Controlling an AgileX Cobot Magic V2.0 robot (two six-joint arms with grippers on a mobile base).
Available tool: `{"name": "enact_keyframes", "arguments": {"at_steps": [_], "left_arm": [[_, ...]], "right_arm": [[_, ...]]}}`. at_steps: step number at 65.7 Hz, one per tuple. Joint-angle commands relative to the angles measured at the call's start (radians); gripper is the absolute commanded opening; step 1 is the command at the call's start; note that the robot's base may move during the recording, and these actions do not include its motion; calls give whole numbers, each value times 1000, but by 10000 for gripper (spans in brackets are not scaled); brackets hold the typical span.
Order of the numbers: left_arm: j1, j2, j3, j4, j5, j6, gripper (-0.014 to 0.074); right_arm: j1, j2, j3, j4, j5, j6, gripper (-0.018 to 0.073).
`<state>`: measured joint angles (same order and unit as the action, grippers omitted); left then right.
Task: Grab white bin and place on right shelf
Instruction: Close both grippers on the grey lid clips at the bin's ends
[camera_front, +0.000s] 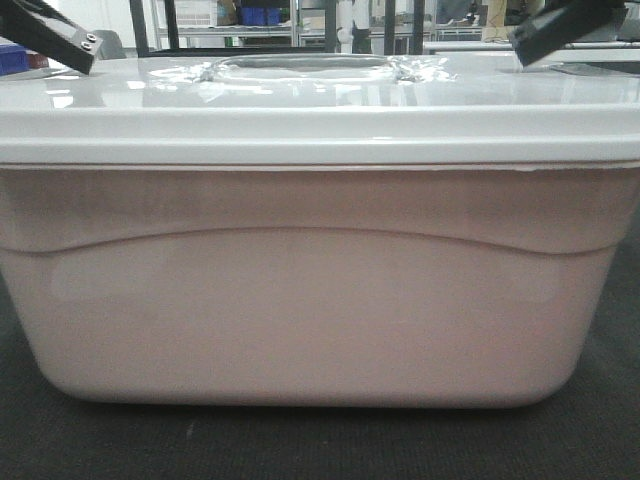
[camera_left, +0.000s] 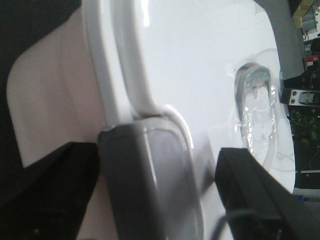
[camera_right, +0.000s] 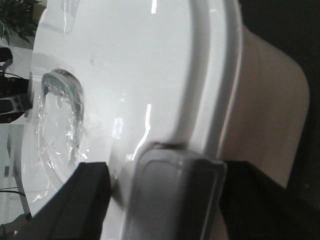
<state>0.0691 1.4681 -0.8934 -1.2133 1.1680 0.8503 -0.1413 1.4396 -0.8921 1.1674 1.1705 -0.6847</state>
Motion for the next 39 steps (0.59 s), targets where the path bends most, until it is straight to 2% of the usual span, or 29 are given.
{"name": "enact_keyframes", "arguments": {"at_steps": [1, 5, 13, 26, 39], "left_arm": [[-7, -27, -29, -107, 149, -6, 328], [-7, -27, -29, -105, 149, -6, 291], [-7, -27, -29, -103, 149, -6, 250], [-11, -27, -29, -81, 149, -6, 250], [-23, -41, -29, -78, 149, 7, 250]], "right_arm": [[3, -29, -19, 85, 164, -13, 419], [3, -29, -19, 85, 164, -13, 389], [3, -29, -19, 85, 164, -13, 384], [8, -29, -19, 85, 164, -15, 385], [44, -46, -19, 85, 164, -38, 383]]}}
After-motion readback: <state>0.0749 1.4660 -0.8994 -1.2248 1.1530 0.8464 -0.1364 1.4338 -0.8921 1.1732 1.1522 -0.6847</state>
